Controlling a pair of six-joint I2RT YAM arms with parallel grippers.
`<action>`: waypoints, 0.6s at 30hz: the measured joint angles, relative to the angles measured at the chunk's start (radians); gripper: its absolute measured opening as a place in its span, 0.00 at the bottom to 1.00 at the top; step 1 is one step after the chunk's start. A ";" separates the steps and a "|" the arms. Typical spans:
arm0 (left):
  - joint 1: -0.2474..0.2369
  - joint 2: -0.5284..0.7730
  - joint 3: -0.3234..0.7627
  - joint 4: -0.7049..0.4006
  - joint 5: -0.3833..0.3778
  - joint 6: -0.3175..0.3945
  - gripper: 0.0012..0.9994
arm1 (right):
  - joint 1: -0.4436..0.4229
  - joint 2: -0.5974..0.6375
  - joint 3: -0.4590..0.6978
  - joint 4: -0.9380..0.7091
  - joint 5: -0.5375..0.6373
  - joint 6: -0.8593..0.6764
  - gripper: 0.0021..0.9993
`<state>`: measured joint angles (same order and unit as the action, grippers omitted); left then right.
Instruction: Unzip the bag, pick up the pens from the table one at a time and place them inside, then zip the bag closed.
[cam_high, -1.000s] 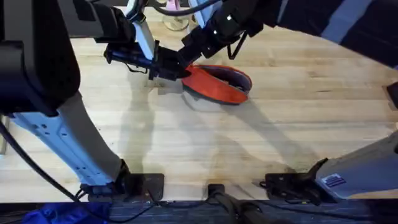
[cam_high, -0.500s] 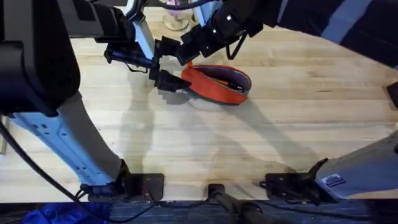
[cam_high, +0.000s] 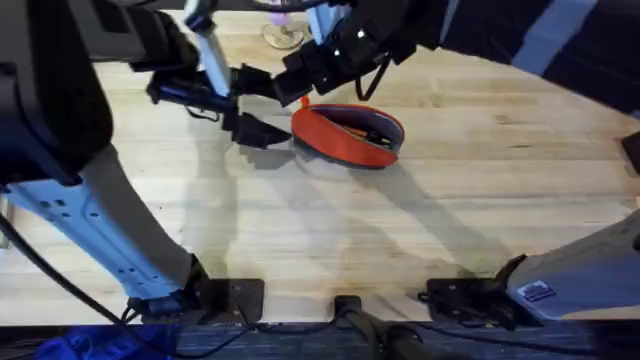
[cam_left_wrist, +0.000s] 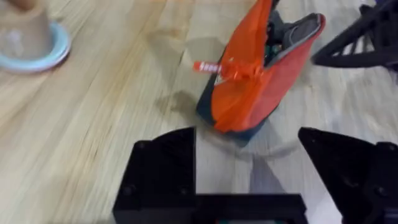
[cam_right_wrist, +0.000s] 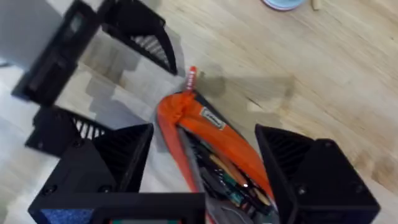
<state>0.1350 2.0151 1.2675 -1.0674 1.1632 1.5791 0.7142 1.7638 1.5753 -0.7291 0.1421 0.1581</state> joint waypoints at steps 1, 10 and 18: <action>0.019 0.000 0.000 -0.010 -0.003 0.000 0.99 | 0.007 0.000 0.000 0.003 0.000 0.000 1.00; 0.154 0.000 0.000 -0.092 -0.012 0.000 0.99 | 0.029 0.004 0.000 0.021 0.000 0.102 1.00; 0.175 0.000 0.000 -0.100 -0.052 0.000 1.00 | 0.029 0.032 0.000 0.038 0.000 0.256 1.00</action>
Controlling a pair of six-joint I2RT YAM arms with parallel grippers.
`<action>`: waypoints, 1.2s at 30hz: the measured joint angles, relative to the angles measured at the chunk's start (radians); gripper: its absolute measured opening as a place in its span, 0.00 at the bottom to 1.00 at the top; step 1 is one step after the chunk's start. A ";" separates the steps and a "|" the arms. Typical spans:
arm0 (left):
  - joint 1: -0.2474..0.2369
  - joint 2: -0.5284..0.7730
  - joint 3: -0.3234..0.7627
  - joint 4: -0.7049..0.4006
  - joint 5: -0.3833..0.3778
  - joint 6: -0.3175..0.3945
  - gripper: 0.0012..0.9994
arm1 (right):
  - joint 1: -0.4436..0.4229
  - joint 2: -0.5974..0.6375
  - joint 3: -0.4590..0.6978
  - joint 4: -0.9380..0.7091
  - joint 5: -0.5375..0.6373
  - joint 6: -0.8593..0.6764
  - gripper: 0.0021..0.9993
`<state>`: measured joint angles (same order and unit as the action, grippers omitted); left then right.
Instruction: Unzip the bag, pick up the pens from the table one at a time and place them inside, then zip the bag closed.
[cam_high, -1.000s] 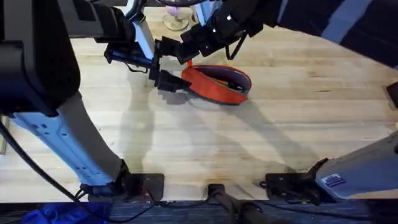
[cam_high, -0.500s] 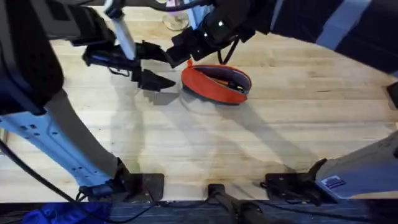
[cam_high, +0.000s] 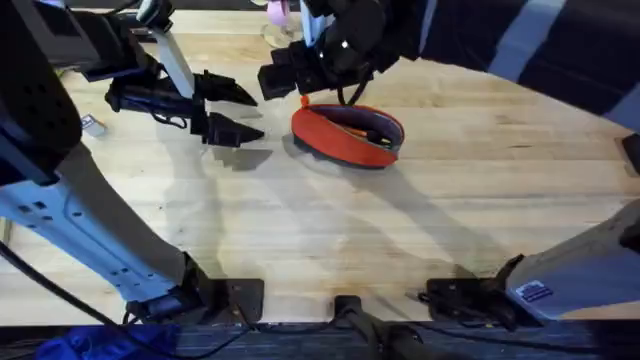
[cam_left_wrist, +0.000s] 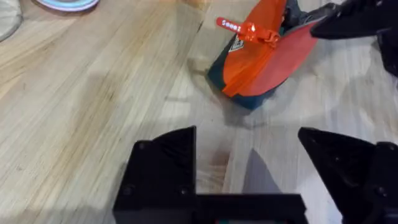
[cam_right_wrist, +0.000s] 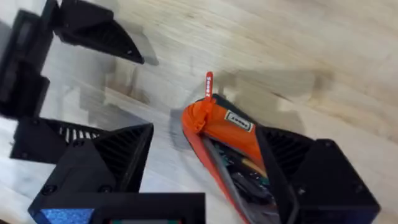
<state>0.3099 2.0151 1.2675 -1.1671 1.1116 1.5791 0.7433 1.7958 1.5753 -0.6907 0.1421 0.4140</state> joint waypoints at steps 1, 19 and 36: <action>0.000 0.000 0.000 0.000 -0.003 0.000 1.00 | 0.000 0.000 0.000 0.000 0.000 0.023 1.00; 0.000 0.000 0.000 0.000 -0.010 0.000 1.00 | 0.000 0.071 0.000 0.017 0.000 0.130 0.99; 0.000 0.000 0.000 0.000 -0.010 0.000 1.00 | 0.001 0.106 0.000 0.040 -0.008 0.133 0.64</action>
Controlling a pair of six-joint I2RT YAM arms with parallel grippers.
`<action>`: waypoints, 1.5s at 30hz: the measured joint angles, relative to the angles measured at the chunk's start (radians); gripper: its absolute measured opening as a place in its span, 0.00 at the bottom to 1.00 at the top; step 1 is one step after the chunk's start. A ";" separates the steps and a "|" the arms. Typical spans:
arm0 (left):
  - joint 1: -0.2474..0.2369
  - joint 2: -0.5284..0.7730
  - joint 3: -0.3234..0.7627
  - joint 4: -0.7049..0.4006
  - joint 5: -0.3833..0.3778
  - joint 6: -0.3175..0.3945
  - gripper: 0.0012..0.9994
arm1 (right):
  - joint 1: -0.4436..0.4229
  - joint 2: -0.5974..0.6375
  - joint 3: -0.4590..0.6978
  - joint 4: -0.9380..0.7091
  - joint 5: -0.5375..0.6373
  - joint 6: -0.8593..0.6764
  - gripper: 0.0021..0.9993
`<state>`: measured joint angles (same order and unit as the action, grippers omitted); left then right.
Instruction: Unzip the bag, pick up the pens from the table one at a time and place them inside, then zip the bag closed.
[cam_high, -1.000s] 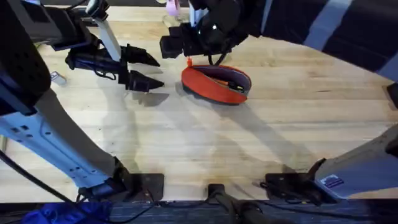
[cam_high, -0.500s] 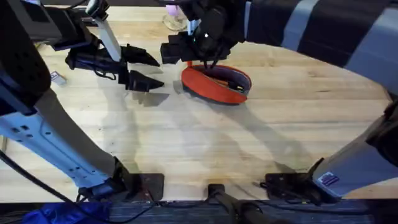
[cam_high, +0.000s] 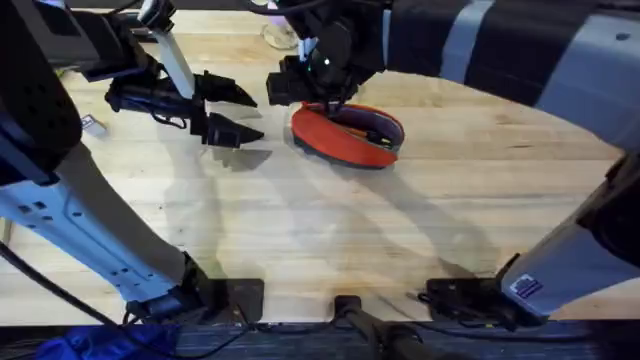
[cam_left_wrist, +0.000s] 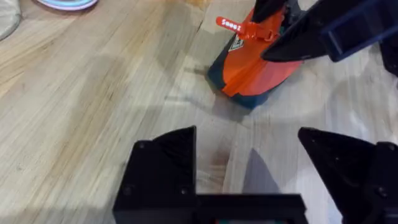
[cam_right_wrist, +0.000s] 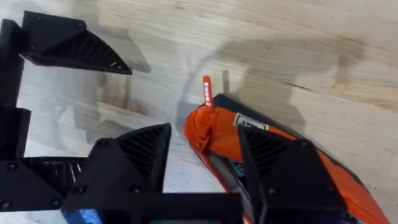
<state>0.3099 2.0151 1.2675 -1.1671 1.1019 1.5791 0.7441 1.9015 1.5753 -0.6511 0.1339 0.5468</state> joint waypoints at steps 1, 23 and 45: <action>0.000 0.000 0.000 0.000 0.000 0.000 1.00 | 0.000 0.000 0.000 -0.002 0.000 0.000 0.61; 0.000 0.000 0.000 0.000 0.000 0.000 0.99 | 0.017 0.000 0.000 -0.003 0.001 0.000 0.03; 0.000 0.000 0.000 0.000 0.000 0.000 0.99 | 0.017 0.000 0.000 0.016 0.001 -0.047 0.03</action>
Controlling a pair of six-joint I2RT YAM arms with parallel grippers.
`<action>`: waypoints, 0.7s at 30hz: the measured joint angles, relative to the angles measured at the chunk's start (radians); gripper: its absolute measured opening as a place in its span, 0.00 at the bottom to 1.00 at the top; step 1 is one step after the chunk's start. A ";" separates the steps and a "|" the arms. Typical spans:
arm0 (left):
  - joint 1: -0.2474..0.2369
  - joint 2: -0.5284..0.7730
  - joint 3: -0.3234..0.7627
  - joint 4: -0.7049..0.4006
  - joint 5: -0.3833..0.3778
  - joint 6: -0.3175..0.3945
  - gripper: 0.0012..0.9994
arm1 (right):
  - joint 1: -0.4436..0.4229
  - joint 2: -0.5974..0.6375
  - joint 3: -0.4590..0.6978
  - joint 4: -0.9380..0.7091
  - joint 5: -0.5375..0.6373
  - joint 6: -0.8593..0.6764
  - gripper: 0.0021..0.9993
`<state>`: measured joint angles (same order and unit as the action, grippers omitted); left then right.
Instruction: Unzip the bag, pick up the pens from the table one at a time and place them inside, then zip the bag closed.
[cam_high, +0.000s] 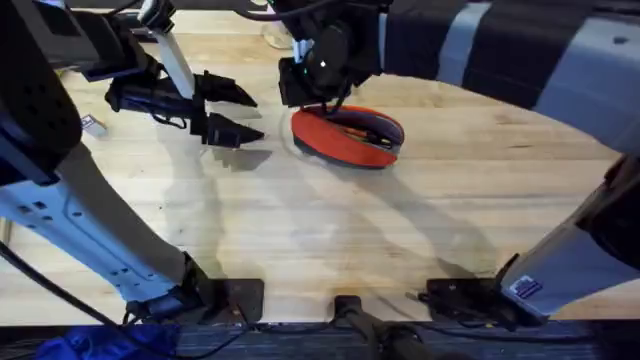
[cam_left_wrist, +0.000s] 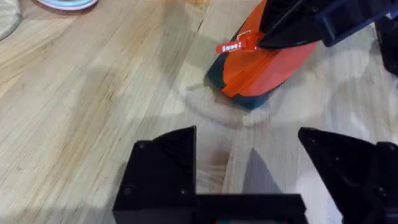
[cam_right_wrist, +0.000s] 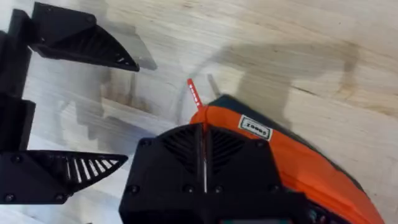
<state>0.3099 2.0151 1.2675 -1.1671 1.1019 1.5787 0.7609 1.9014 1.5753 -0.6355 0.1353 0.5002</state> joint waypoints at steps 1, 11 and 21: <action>0.000 0.000 0.000 0.000 0.000 0.000 0.99 | 0.000 0.000 0.000 0.001 0.000 -0.005 0.03; -0.035 0.000 0.000 0.000 0.000 0.000 0.99 | 0.000 -0.019 0.000 -0.001 0.000 -0.023 0.03; -0.126 0.000 0.000 0.025 0.007 0.001 0.99 | 0.000 -0.043 0.000 -0.024 0.000 -0.026 0.03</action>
<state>0.1838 2.0151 1.2675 -1.1424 1.1089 1.5796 0.7609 1.8581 1.5753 -0.6593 0.1349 0.4740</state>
